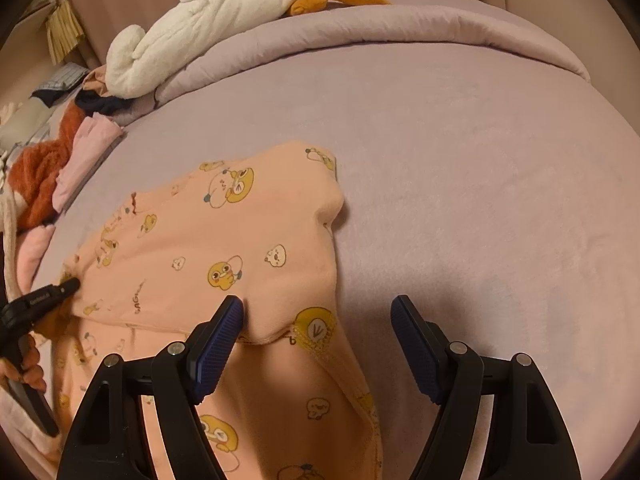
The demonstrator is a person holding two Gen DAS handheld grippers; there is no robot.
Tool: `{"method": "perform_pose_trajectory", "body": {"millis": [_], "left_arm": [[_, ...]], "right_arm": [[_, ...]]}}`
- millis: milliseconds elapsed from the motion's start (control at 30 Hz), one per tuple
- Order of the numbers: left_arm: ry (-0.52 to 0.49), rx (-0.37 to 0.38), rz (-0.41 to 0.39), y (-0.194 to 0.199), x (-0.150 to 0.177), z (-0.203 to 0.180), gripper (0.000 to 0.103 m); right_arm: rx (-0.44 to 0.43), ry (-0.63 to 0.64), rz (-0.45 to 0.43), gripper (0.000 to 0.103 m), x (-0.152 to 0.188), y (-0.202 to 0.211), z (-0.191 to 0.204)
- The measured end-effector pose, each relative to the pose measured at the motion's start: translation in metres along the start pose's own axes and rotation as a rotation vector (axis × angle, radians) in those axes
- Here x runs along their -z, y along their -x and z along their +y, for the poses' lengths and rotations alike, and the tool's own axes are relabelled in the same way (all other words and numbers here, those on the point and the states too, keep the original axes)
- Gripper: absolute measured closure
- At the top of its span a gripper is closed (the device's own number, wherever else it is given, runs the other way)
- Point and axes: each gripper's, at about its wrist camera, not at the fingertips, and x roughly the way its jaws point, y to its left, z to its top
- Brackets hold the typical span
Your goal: Fold small clothes
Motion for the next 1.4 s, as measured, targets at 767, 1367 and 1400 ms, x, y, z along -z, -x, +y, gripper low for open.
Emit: {"method": "perform_pose_trajectory", "body": {"millis": [767,1367,1400], "left_arm": [[0.058,0.055,-0.127,0.083,0.013,0.026,0.034],[0.462,-0.12,-0.191,0.137,0.061,0.218,0.031],[0.482,-0.109,-0.185,0.132,0.063,0.227,0.031]], "right_arm": [[0.038,0.024,-0.006,0.027,0.004,-0.003,0.007],[-0.064,0.016,-0.127,0.027,0.017,0.083,0.034],[-0.057,0.013,-0.134,0.027,0.017,0.086,0.038]]}}
